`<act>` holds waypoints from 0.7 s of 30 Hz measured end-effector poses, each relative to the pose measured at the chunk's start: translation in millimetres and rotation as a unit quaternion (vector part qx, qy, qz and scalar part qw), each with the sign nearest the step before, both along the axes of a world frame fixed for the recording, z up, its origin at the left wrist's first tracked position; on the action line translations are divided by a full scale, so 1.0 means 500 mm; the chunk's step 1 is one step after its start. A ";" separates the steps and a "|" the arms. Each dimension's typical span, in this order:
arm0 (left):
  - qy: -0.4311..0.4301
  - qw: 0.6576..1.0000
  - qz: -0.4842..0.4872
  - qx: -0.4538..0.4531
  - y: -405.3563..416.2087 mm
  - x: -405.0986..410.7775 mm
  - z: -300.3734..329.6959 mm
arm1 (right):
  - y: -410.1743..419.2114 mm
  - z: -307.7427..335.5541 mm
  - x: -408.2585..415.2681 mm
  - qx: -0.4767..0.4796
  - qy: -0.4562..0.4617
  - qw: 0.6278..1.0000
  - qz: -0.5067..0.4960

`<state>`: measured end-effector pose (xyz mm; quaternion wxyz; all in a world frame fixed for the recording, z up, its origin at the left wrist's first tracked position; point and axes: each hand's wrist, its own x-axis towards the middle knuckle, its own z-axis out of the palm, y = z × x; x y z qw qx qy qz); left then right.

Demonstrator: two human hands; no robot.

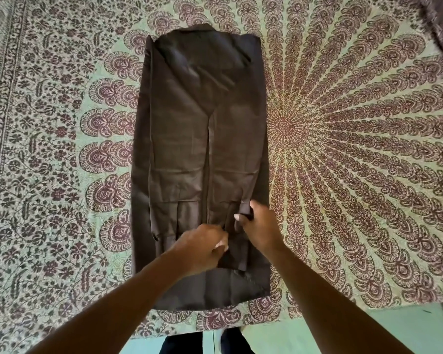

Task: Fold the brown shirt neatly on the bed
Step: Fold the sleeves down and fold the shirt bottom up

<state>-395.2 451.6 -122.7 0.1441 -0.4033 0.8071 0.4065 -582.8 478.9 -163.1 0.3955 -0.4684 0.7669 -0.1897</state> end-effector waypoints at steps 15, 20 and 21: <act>-0.158 0.964 -0.003 -0.215 -0.111 -0.052 -0.039 | -0.073 -0.029 -0.008 -0.063 0.105 0.979 -0.165; -0.112 0.979 0.025 -0.168 -0.164 -0.055 -0.020 | -0.137 -0.012 -0.016 -0.048 0.104 0.982 -0.150; -0.094 0.980 0.044 -0.173 -0.182 -0.059 -0.016 | -0.152 -0.014 -0.024 -0.052 0.108 0.981 -0.151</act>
